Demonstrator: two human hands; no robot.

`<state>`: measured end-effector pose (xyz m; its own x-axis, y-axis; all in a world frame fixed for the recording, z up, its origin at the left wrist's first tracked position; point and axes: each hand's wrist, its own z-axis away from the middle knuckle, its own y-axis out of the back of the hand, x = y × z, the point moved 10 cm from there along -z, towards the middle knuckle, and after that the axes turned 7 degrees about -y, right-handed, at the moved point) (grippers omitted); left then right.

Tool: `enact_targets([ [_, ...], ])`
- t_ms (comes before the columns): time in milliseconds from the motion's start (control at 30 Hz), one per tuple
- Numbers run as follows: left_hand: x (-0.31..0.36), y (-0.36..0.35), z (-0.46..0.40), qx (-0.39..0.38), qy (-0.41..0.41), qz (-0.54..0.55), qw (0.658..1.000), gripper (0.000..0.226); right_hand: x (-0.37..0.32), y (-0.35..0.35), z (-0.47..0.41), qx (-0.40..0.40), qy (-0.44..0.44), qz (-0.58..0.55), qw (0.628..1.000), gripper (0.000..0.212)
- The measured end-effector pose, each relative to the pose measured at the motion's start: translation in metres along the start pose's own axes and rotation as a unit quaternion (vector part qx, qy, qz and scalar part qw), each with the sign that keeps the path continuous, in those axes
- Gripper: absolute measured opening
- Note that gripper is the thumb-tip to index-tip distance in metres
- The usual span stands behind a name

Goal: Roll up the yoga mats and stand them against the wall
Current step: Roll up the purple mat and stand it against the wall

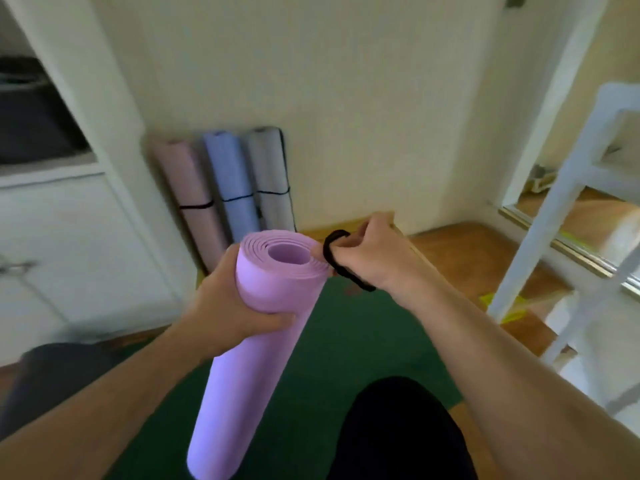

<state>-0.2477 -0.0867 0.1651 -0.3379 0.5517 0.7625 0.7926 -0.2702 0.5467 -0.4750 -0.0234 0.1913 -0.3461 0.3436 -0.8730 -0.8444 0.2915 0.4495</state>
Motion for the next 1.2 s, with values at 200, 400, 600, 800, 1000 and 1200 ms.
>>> enact_targets([
  [200, -0.043, 0.105, 0.080, 0.113, 0.059, 0.035, 0.991, 0.110, -0.106, -0.140, 0.050, -0.150, 0.118, 0.179, 0.965, 0.055],
  [400, -0.085, 0.140, 0.140, 0.183, 0.116, 0.066, 0.974, 0.106, -0.152, -0.254, 0.094, -0.234, 0.196, 0.356, 0.883, 0.066],
  [600, -0.111, 0.154, 0.151, 0.139, 0.185, -0.003, 0.973, 0.111, -0.158, -0.301, 0.099, -0.154, 0.243, 0.433, 0.854, 0.088],
  [800, -0.076, 0.189, 0.161, -0.063, 0.212, 0.035, 0.975, 0.052, -0.162, -0.309, 0.108, -0.143, 0.263, 0.428, 0.853, 0.081],
  [1000, -0.053, 0.215, 0.163, 0.080, 0.255, -0.141, 0.953, 0.038, -0.167, -0.328, 0.118, -0.106, 0.292, 0.442, 0.841, 0.075],
  [1200, -0.074, 0.248, 0.180, 0.247, 0.277, -0.113, 0.922, 0.040, -0.162, -0.335, 0.129, -0.094, 0.300, 0.393, 0.864, 0.121],
])
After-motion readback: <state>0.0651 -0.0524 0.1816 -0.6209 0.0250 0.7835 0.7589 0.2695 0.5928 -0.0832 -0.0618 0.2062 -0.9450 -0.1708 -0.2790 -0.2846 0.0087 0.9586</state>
